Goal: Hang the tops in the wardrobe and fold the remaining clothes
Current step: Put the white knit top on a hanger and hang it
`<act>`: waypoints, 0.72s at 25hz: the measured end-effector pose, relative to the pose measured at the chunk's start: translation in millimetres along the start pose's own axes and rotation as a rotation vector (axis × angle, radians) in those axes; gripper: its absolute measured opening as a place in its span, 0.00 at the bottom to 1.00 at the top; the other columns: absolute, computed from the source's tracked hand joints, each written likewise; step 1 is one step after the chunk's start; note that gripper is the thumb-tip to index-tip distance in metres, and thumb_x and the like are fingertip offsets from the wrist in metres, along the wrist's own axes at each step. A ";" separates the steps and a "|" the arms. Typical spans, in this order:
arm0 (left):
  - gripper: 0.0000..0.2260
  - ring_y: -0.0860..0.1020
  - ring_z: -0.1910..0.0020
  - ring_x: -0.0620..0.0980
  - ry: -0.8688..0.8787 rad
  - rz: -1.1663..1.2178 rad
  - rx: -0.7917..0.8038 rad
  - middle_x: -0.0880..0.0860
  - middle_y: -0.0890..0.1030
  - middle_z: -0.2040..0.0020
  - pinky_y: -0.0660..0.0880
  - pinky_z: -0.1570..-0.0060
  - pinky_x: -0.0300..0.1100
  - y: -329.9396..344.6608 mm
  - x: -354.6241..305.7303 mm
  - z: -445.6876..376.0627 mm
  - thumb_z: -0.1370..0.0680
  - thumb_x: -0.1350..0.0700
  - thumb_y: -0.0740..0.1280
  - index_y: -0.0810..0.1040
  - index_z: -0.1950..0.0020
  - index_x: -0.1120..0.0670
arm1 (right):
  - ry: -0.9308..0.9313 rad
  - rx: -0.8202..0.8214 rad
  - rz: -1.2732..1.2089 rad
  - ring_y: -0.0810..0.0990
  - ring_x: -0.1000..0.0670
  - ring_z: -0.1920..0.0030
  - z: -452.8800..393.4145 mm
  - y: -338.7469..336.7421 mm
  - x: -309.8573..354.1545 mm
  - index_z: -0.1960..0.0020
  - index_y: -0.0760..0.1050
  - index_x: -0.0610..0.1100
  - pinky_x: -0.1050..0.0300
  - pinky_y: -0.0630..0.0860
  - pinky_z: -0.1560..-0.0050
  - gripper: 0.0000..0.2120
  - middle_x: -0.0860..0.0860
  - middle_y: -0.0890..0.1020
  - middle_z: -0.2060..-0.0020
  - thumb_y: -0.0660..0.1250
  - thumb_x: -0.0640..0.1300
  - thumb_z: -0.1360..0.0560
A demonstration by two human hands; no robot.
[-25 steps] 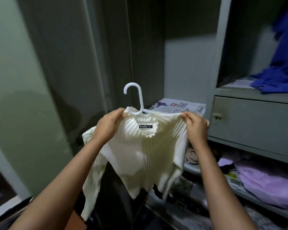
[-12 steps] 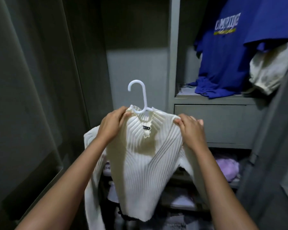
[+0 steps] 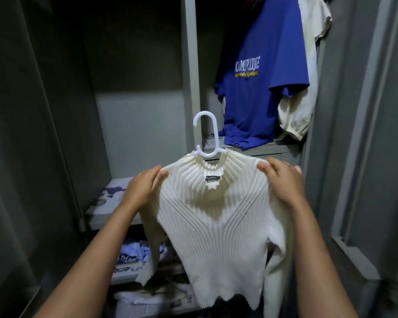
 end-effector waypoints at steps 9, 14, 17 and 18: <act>0.19 0.72 0.42 0.51 0.096 0.180 -0.338 0.50 0.76 0.42 0.67 0.44 0.50 -48.4 -57.1 -72.1 0.20 0.42 0.54 0.72 0.38 0.53 | 0.143 -0.359 0.294 0.78 0.42 0.49 -9.9 -129.9 17.4 0.52 0.77 0.47 0.49 0.62 0.47 0.16 0.43 0.83 0.55 0.56 0.55 0.20; 0.16 0.72 0.41 0.50 0.121 0.210 -0.387 0.50 0.76 0.42 0.67 0.41 0.49 -72.4 -89.0 -112.1 0.18 0.44 0.55 0.72 0.39 0.54 | 0.245 -0.556 0.405 0.77 0.38 0.49 -45.8 -195.9 40.6 0.51 0.78 0.43 0.48 0.62 0.46 0.18 0.37 0.81 0.53 0.54 0.54 0.19; 0.17 0.71 0.39 0.49 0.144 0.182 -0.394 0.50 0.75 0.40 0.66 0.39 0.49 -84.0 -104.2 -140.6 0.18 0.44 0.54 0.72 0.38 0.53 | 0.257 -0.645 0.428 0.77 0.38 0.48 -85.1 -222.0 57.3 0.49 0.78 0.42 0.48 0.62 0.44 0.18 0.36 0.81 0.51 0.53 0.52 0.19; 0.17 0.70 0.37 0.49 0.152 0.168 -0.396 0.50 0.74 0.38 0.66 0.38 0.49 -87.5 -108.5 -152.0 0.18 0.44 0.54 0.71 0.37 0.53 | 0.252 -0.670 0.432 0.78 0.37 0.48 -101.0 -228.2 64.7 0.48 0.77 0.41 0.48 0.62 0.43 0.18 0.35 0.81 0.51 0.54 0.52 0.19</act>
Point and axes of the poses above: each hand's wrist, its own z-axis away from the middle knuckle, its own y-axis out of the palm, x = y × z, the point moved 9 cm from there along -z, towards the middle knuckle
